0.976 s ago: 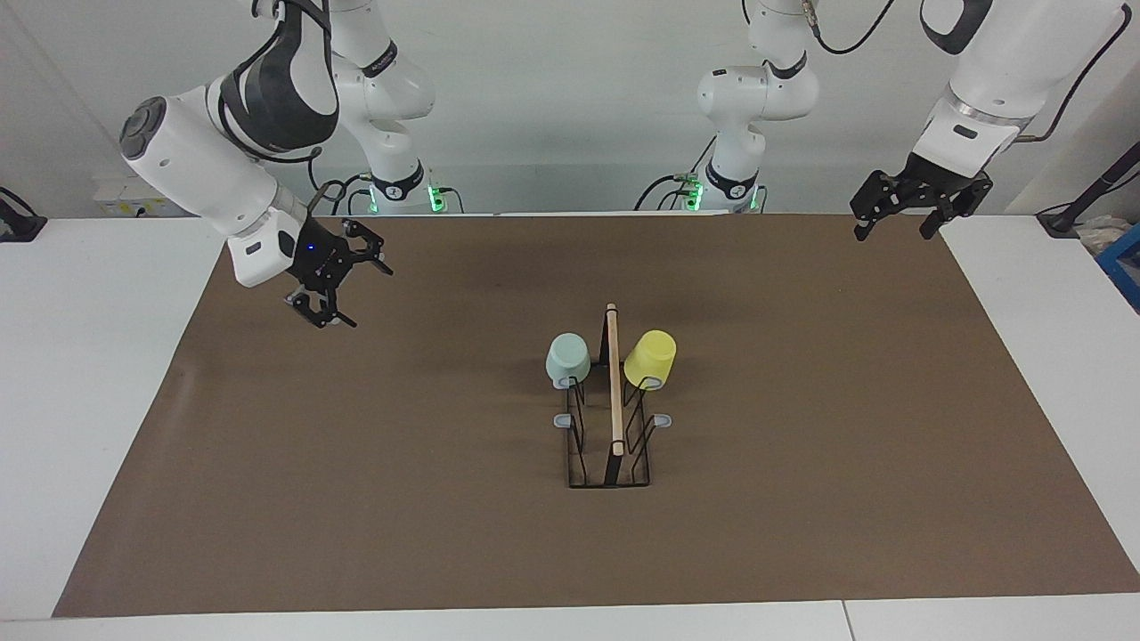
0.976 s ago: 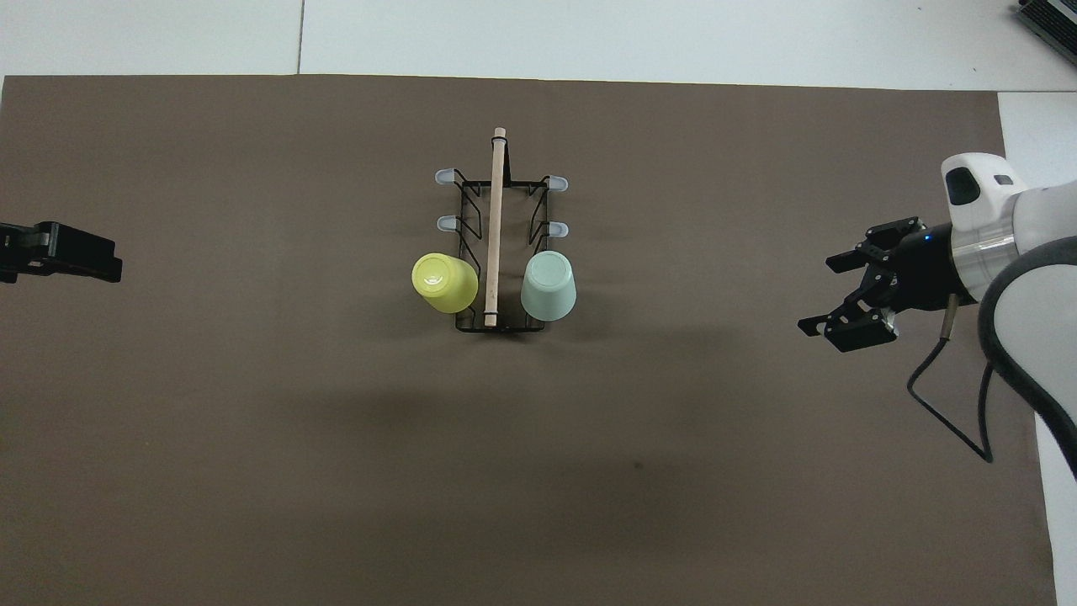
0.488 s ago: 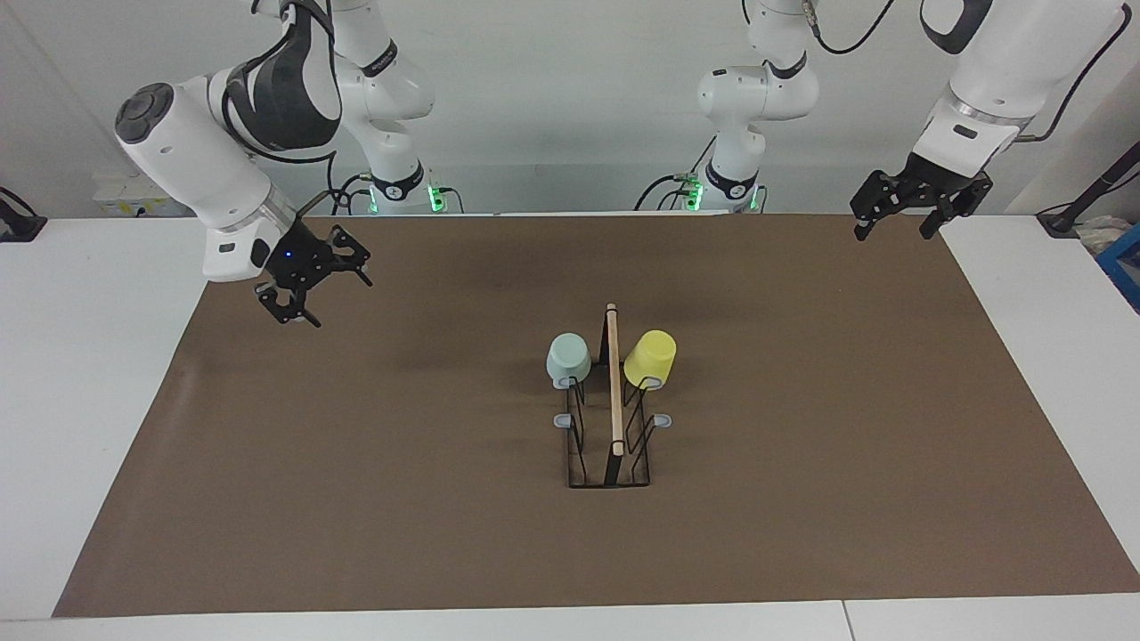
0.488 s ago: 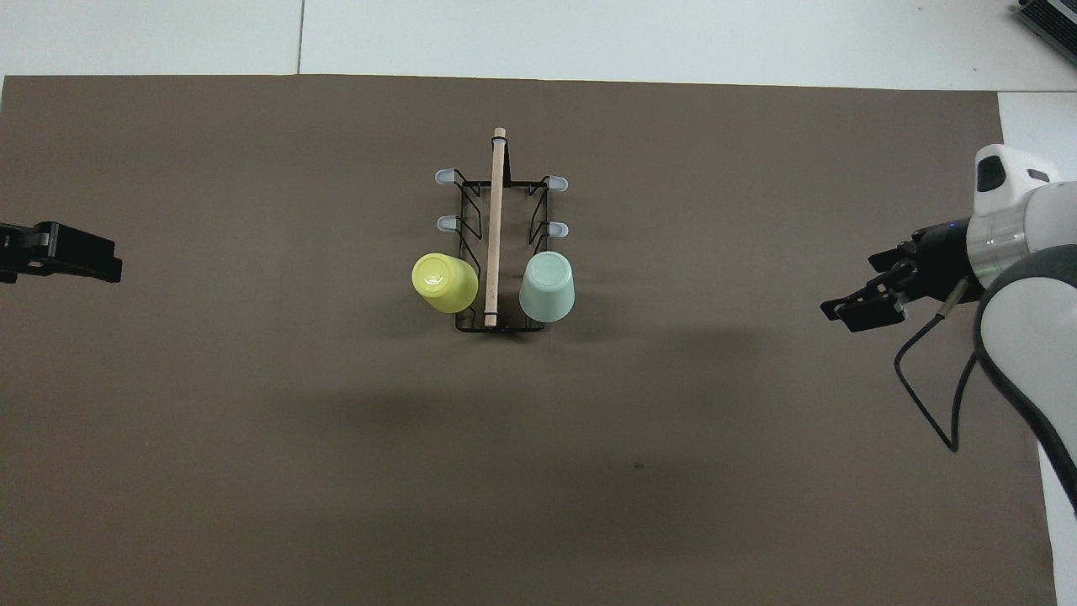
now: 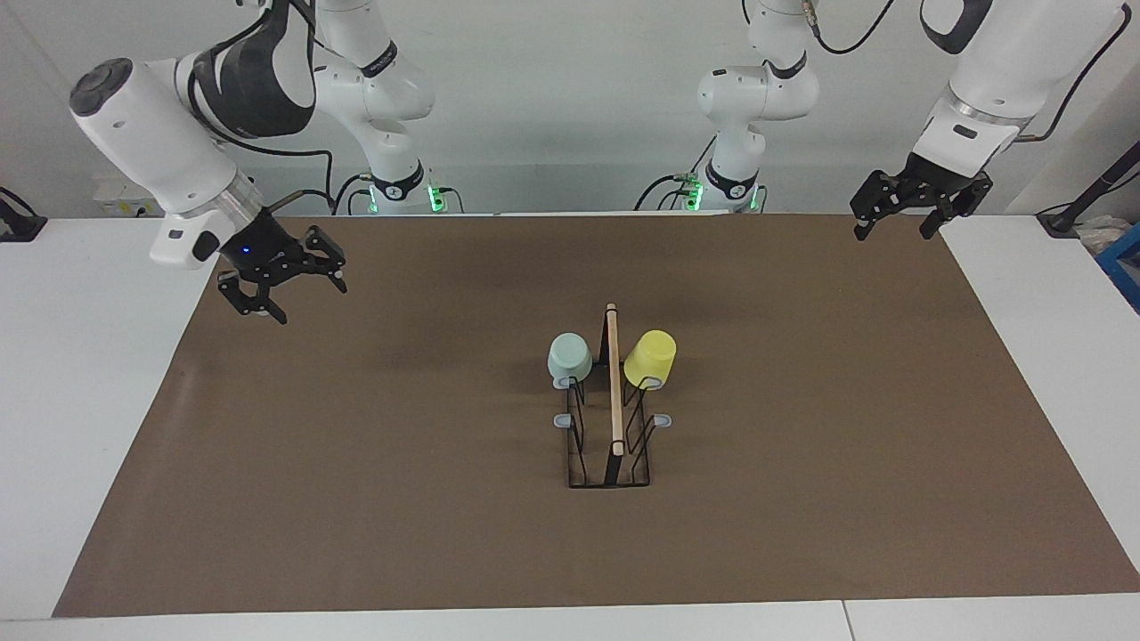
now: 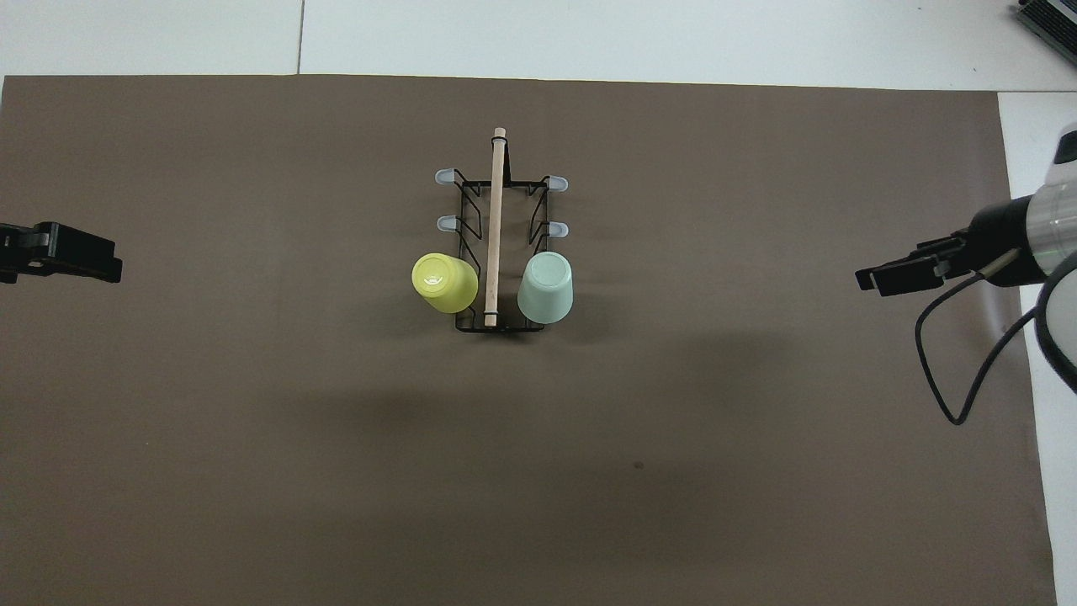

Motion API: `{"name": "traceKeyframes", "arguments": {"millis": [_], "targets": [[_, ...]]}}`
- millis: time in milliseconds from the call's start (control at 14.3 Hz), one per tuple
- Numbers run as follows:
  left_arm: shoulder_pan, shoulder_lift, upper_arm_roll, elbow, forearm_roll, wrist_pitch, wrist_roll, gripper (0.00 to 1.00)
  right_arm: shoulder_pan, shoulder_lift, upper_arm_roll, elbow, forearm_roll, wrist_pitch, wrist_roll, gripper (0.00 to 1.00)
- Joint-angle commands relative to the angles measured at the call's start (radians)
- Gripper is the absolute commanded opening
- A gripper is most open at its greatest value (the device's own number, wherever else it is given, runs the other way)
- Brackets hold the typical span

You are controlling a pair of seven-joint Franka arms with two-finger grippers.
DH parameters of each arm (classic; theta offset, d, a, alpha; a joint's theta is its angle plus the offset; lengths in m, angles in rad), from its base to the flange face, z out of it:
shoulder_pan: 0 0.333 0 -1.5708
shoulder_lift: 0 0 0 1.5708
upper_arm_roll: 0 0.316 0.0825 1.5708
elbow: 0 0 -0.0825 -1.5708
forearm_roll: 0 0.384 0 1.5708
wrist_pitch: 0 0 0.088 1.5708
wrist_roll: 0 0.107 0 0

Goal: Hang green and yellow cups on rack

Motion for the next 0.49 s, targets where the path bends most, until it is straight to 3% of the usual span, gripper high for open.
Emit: {"name": "traceKeyframes", "arguments": {"millis": [0, 418], "targets": [[-0.009, -0.027, 0.009, -0.028, -0.006, -0.005, -0.011, 1.0, 0.011, 0.029, 0.008, 0.053, -0.096, -0.038, 0.143, 1.0], [-0.009, -0.027, 0.009, -0.028, -0.006, -0.003, -0.011, 1.0, 0.054, 0.023, 0.016, 0.058, -0.143, -0.052, 0.281, 1.0]]}}
